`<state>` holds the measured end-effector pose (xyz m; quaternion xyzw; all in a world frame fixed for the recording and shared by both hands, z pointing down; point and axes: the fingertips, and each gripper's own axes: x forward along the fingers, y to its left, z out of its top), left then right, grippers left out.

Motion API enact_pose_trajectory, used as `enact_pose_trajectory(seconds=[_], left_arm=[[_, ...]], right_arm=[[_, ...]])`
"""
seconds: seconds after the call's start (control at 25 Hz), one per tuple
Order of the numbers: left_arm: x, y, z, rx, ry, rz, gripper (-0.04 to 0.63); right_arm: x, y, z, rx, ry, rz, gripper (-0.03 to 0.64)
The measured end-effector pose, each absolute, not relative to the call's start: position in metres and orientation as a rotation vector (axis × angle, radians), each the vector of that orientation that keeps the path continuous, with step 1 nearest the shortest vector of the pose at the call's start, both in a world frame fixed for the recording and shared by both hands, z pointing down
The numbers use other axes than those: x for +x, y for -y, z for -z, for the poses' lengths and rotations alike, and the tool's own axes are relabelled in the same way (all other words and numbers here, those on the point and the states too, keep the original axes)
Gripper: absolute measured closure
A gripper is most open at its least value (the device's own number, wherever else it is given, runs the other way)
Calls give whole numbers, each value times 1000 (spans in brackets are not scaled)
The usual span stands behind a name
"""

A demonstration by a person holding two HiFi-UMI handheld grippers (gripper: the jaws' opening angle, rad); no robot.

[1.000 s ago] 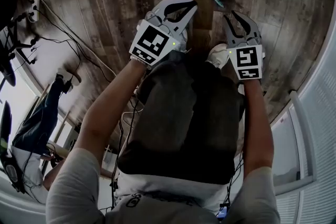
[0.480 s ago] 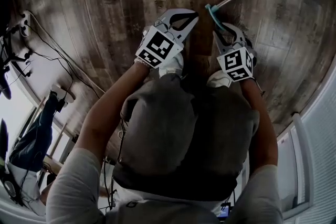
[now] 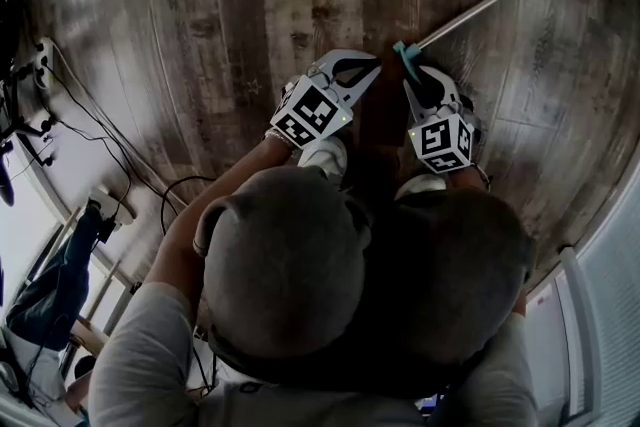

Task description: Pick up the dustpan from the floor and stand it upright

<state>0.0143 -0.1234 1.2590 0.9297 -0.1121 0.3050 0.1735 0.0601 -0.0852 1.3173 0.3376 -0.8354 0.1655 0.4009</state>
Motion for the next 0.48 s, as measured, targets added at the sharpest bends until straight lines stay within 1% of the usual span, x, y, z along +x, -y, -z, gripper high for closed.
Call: enact_pose_trajectory(seconds=[0.12,0.48], left_arm=[[13,127,-1265,2647,322,-871,594],[14,145,-1234,2651,382,-875,594]], right_arm=[[58,83,-1317,865,2127,-454,550],[61,92,-1289,866,2135,-550,554]])
